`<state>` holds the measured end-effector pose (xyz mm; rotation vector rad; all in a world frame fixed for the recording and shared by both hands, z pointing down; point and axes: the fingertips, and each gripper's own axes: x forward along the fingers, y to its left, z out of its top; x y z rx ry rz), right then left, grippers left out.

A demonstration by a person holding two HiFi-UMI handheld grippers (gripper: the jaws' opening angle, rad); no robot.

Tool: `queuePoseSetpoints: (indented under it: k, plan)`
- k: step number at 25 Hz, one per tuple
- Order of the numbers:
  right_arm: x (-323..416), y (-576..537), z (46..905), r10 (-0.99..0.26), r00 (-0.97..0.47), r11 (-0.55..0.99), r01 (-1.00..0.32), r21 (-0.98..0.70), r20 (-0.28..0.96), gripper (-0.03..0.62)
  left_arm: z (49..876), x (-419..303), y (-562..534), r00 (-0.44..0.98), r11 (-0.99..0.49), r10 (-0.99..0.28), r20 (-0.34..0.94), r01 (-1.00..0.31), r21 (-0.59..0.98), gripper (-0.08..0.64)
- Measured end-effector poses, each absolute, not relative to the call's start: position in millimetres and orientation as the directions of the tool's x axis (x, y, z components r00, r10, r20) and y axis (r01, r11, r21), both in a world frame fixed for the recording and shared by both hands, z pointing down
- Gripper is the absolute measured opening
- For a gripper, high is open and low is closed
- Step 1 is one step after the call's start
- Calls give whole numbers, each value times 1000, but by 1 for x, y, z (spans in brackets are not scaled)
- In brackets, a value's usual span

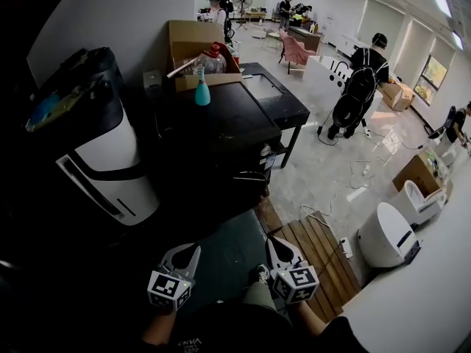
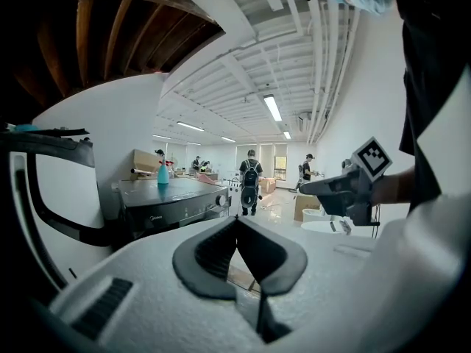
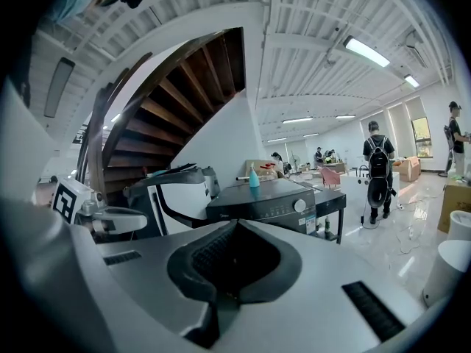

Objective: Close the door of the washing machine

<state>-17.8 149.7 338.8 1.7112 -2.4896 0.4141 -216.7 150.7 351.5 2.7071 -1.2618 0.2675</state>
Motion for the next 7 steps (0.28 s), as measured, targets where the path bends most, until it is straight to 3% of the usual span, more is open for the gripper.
queuePoseSetpoints:
  k: [7]
  plan:
    - [-25,137,326,-908,-368,332,-923,-193,201,-2,354,-219,145,630,-638,-741,232,-768,51,12]
